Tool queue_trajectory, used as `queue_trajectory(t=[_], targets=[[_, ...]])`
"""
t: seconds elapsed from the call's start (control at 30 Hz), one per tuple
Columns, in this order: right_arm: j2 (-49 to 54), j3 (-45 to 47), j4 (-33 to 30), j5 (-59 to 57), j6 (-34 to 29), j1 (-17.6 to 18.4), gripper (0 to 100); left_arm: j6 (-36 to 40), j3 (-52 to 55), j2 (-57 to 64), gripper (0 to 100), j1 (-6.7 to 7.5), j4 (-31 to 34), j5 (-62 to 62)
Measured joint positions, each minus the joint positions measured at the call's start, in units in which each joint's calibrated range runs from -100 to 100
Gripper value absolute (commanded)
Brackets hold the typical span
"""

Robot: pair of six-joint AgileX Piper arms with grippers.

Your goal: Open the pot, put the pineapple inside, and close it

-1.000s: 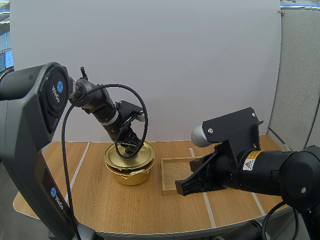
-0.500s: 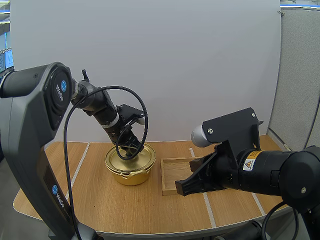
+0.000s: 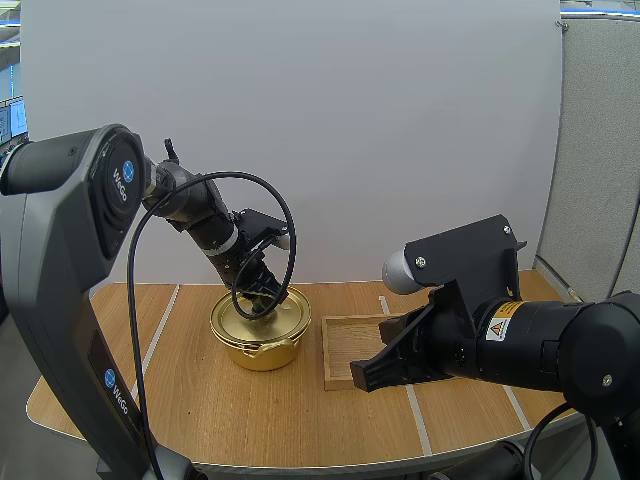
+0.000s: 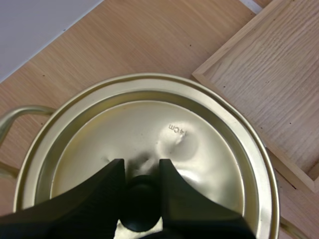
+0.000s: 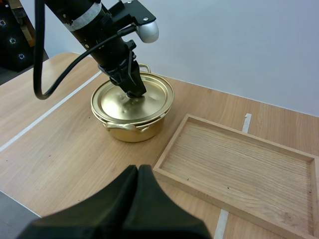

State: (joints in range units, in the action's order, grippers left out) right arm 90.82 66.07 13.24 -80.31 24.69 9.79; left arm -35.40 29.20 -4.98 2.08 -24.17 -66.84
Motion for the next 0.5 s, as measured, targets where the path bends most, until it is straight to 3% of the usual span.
queue_trajectory(t=[0.03, 0.07, 0.5], targets=[[0.0, 0.0, 0.0, 0.0, 0.0, 0.0, 0, 0.0, 0.0, 0.0, 98, 0.00, 0.0, -0.2], [0.0, 0.0, 0.0, 0.0, 0.0, 0.0, 0, 0.0, 0.0, 0.0, 100, 0.00, 0.0, -0.2], [0.0, 0.0, 0.0, 0.0, 0.0, 0.0, 0, 0.0, -2.7, 4.6, 100, 0.00, 0.4, -7.4]])
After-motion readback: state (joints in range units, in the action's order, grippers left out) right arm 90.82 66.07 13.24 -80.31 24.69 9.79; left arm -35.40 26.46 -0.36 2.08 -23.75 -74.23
